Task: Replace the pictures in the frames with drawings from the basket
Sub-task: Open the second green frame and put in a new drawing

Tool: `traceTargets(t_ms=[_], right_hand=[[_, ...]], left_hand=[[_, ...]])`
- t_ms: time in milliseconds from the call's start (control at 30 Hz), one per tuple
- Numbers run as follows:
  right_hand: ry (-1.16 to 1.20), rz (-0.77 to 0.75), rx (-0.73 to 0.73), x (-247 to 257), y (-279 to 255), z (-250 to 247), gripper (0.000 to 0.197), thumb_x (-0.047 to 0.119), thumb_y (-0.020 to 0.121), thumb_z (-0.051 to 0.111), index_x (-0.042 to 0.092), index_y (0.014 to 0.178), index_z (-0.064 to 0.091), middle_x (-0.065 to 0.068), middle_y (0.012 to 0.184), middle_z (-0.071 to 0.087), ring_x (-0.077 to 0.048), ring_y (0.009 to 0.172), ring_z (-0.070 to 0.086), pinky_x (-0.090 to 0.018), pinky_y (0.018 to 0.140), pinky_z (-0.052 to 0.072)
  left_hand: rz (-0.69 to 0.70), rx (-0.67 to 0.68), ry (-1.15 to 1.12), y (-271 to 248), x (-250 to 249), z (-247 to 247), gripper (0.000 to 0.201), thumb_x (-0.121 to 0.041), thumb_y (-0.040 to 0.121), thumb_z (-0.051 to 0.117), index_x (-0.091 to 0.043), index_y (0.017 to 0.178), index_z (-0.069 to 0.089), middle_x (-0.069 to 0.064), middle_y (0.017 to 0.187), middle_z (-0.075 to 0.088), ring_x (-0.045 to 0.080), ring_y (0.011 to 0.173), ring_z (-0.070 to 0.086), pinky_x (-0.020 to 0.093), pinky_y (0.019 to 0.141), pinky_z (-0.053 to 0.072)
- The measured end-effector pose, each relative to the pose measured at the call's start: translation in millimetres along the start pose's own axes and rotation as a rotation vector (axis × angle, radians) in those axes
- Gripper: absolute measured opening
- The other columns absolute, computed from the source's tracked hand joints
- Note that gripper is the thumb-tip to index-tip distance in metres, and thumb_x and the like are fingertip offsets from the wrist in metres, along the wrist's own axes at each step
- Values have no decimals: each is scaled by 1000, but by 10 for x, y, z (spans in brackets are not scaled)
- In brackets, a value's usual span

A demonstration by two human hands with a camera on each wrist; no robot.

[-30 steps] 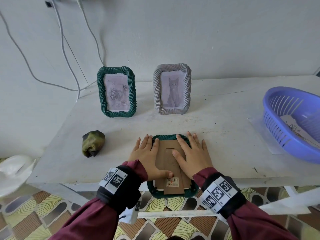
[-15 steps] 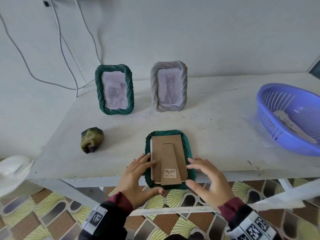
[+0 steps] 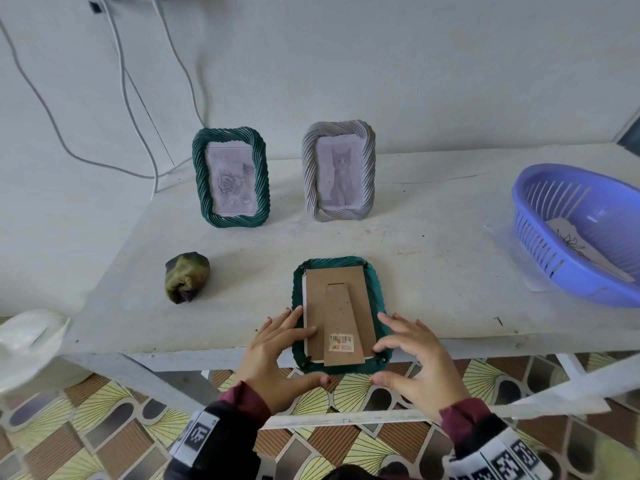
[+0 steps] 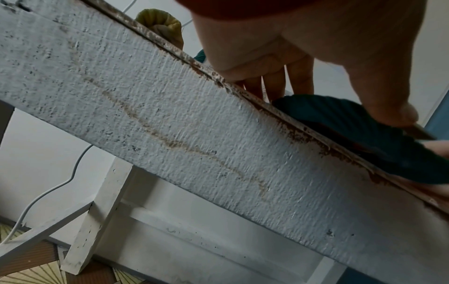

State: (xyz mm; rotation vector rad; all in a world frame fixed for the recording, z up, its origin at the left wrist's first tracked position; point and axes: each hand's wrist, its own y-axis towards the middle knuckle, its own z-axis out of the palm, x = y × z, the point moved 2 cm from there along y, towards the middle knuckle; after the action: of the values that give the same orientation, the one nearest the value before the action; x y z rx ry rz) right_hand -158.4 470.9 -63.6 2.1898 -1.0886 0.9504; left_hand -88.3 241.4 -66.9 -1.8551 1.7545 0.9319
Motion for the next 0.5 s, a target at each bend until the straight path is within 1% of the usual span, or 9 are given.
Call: traceTargets(t_ms=[67, 100, 167, 233, 300, 367, 433, 467, 500], right_hand=[[-29, -10, 29, 5, 12, 10, 24, 32, 64, 79, 41, 79, 63, 35, 133, 32, 25, 125, 17, -6, 103, -1], [-40, -19, 43, 7, 15, 18, 25, 31, 65, 79, 44, 78, 62, 36, 133, 31, 24, 125, 14, -4, 103, -4], [-53, -36, 63, 11, 21, 35, 32, 30, 67, 78, 54, 74, 58, 37, 134, 29, 24, 126, 11, -3, 102, -7], [-56, -41, 67, 16, 24, 42, 36, 29, 68, 78, 57, 72, 56, 36, 134, 29, 24, 127, 10, -3, 103, -8], [-57, -42, 65, 19, 24, 44, 34, 27, 69, 77, 53, 68, 55, 35, 135, 29, 23, 127, 11, -4, 103, -8], [-61, -43, 65, 15, 20, 48, 31, 26, 70, 76, 48, 66, 55, 35, 135, 29, 22, 128, 11, -4, 103, -8], [-72, -41, 70, 14, 20, 52, 28, 26, 71, 76, 43, 66, 55, 35, 135, 29, 23, 127, 10, -4, 103, -9], [-76, -42, 72, 13, 22, 52, 26, 25, 72, 76, 41, 67, 56, 35, 135, 29, 24, 126, 10, -4, 103, -9], [-75, -43, 73, 12, 23, 52, 25, 25, 72, 76, 40, 67, 57, 35, 135, 29, 25, 126, 10, -3, 103, -9]], left_hand=[[-3, 4, -10, 3, -2, -6, 75, -86, 48, 55, -46, 112, 51, -20, 139, 31, 5, 136, 24, 28, 113, 10], [-5, 4, -15, 1, -5, -8, 75, -86, 48, 55, -46, 111, 51, -20, 139, 31, 5, 136, 24, 28, 113, 10], [-8, 5, -17, 0, -9, -8, 74, -87, 48, 54, -46, 110, 52, -20, 139, 31, 5, 136, 24, 28, 113, 10], [-13, 11, -15, -3, -19, -8, 71, -88, 47, 53, -49, 107, 51, -19, 139, 31, 5, 137, 23, 27, 114, 9], [-25, 20, -16, -6, -35, -15, 63, -88, 46, 52, -51, 96, 52, -18, 139, 32, 5, 136, 23, 27, 114, 8], [-38, 33, -18, -10, -45, -21, 57, -89, 45, 51, -48, 84, 53, -18, 139, 32, 3, 135, 23, 25, 113, 6], [-49, 44, -38, -15, -44, -29, 56, -88, 43, 53, -43, 75, 53, -20, 138, 31, 0, 134, 21, 22, 112, 4], [-50, 49, -52, -14, -41, -35, 56, -86, 42, 57, -41, 77, 55, -21, 138, 30, -1, 134, 20, 20, 112, 3], [-47, 55, -60, -12, -39, -40, 58, -82, 41, 61, -41, 82, 55, -22, 137, 30, -1, 135, 20, 20, 112, 3]])
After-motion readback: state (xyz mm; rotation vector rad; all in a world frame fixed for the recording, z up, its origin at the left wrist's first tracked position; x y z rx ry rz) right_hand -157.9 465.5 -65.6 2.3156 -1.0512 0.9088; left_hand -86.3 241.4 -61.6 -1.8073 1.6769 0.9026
